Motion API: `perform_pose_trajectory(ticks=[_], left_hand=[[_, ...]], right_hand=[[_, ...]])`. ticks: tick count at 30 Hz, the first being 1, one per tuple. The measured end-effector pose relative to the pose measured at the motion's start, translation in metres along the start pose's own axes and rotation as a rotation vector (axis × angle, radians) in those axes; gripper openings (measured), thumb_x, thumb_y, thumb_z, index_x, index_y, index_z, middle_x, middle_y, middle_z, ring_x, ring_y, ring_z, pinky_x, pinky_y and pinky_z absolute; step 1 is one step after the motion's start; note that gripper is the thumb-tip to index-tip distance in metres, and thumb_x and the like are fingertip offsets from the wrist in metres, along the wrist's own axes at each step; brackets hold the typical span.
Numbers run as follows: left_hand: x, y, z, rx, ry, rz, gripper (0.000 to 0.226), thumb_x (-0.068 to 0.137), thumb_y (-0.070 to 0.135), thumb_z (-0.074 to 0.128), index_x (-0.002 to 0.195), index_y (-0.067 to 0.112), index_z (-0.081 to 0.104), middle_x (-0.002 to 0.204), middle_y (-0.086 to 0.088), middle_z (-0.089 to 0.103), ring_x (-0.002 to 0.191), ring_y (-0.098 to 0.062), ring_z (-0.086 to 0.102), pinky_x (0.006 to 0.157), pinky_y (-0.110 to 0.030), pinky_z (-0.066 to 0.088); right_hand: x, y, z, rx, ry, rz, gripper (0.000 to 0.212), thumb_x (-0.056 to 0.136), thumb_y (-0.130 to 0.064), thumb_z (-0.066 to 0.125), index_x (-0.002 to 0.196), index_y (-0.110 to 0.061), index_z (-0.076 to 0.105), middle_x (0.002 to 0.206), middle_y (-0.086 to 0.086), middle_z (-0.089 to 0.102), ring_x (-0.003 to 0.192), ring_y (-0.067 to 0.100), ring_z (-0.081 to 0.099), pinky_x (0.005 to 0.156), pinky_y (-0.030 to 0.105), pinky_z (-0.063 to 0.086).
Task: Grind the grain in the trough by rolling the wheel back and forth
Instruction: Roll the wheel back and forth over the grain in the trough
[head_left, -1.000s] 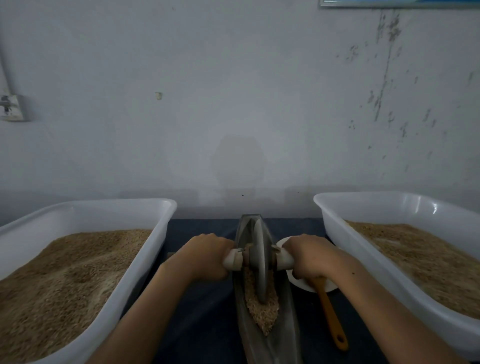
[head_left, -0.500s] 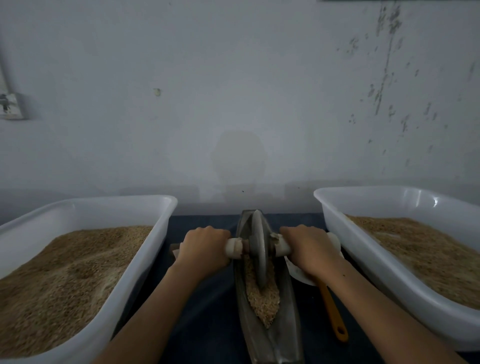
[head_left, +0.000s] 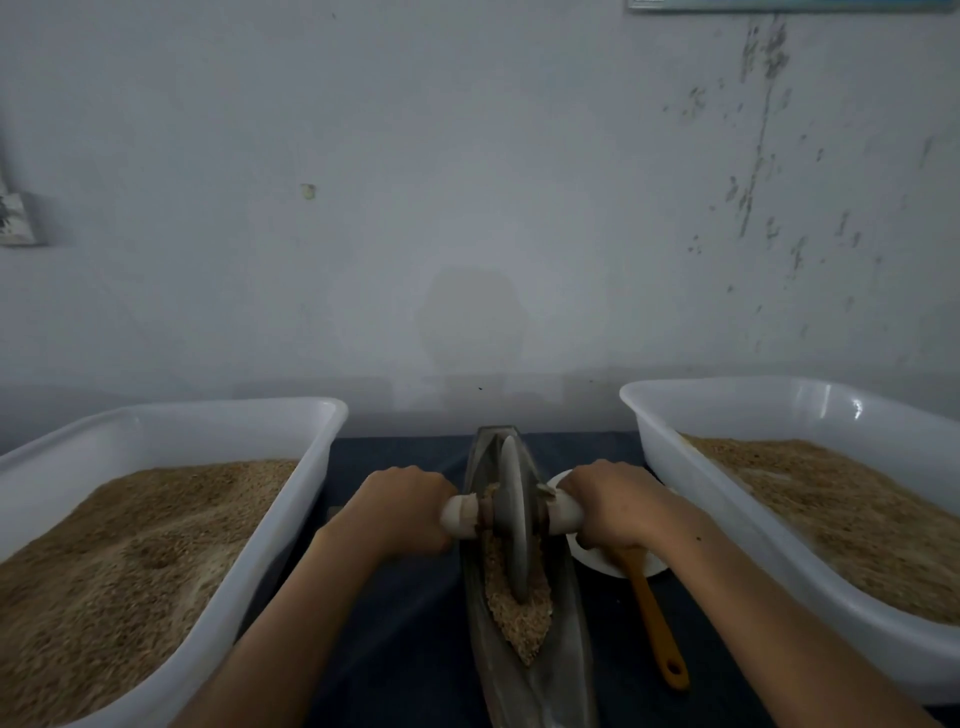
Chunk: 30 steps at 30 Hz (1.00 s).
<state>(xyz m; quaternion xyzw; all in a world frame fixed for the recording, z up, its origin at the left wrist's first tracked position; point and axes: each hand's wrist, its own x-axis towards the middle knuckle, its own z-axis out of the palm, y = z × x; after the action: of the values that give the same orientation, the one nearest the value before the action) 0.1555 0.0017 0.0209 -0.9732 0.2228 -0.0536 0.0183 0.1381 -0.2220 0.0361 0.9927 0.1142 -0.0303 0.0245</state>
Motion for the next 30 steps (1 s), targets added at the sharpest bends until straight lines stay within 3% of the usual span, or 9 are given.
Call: perform_pose_trajectory(ticks=[3,7,10,16,21,25,30], left_hand=[[0.000,-0.001,0.004,0.021,0.118,-0.015,0.015,0.083,0.039,0.058,0.096,0.031,0.058,0.093,0.009,0.065,0.076,-0.007,0.050,0.069,-0.025,0.035],[-0.001,0.001,0.010,0.061,0.221,-0.049,0.009,0.084,0.041,0.055,0.087,0.035,0.049,0.089,0.010,0.064,0.072,-0.009,0.050,0.066,-0.026,0.034],[0.000,0.000,0.009,0.022,0.169,-0.034,0.009,0.084,0.039,0.057,0.087,0.034,0.050,0.089,0.011,0.063,0.072,-0.007,0.048,0.067,-0.026,0.035],[0.000,0.000,-0.001,-0.049,-0.058,0.010,0.019,0.079,0.032,0.065,0.097,0.030,0.061,0.086,0.009,0.060,0.076,-0.008,0.051,0.070,-0.025,0.039],[0.001,0.000,-0.001,-0.050,-0.065,-0.006,0.020,0.078,0.034,0.065,0.097,0.030,0.062,0.086,0.008,0.060,0.077,-0.010,0.052,0.071,-0.026,0.040],[0.001,0.000,0.005,0.020,0.049,-0.030,0.011,0.080,0.037,0.061,0.085,0.033,0.052,0.078,0.012,0.054,0.071,-0.008,0.050,0.065,-0.026,0.037],[0.003,-0.001,0.010,0.016,0.148,-0.054,0.011,0.083,0.038,0.059,0.089,0.031,0.054,0.082,0.011,0.058,0.071,-0.007,0.050,0.065,-0.026,0.037]], right_hand=[[0.002,-0.001,0.008,-0.002,0.166,-0.002,0.013,0.088,-0.017,0.058,0.099,-0.023,0.055,0.108,0.003,0.064,0.097,0.022,0.061,0.073,0.029,0.038],[0.003,-0.001,0.014,-0.012,0.270,-0.003,0.013,0.090,-0.017,0.054,0.092,-0.027,0.047,0.106,0.002,0.063,0.098,0.023,0.060,0.073,0.030,0.035],[0.004,0.000,0.012,-0.022,0.227,-0.008,0.014,0.088,-0.016,0.057,0.093,-0.028,0.050,0.106,0.002,0.064,0.098,0.022,0.061,0.073,0.029,0.037],[0.003,0.002,0.002,-0.019,0.011,-0.020,0.033,0.085,-0.018,0.062,0.117,-0.021,0.060,0.106,0.003,0.064,0.091,0.019,0.061,0.072,0.028,0.041],[0.003,0.002,0.002,0.009,-0.029,-0.027,0.033,0.085,-0.018,0.064,0.118,-0.021,0.060,0.097,0.000,0.061,0.081,0.014,0.054,0.069,0.026,0.039],[0.004,0.001,0.007,-0.013,0.089,0.001,0.029,0.087,-0.017,0.060,0.115,-0.023,0.061,0.108,0.002,0.065,0.094,0.020,0.062,0.077,0.030,0.046],[0.005,-0.002,0.016,-0.029,0.308,0.001,0.016,0.090,-0.014,0.052,0.101,-0.026,0.057,0.107,0.001,0.065,0.100,0.023,0.062,0.074,0.030,0.039]])
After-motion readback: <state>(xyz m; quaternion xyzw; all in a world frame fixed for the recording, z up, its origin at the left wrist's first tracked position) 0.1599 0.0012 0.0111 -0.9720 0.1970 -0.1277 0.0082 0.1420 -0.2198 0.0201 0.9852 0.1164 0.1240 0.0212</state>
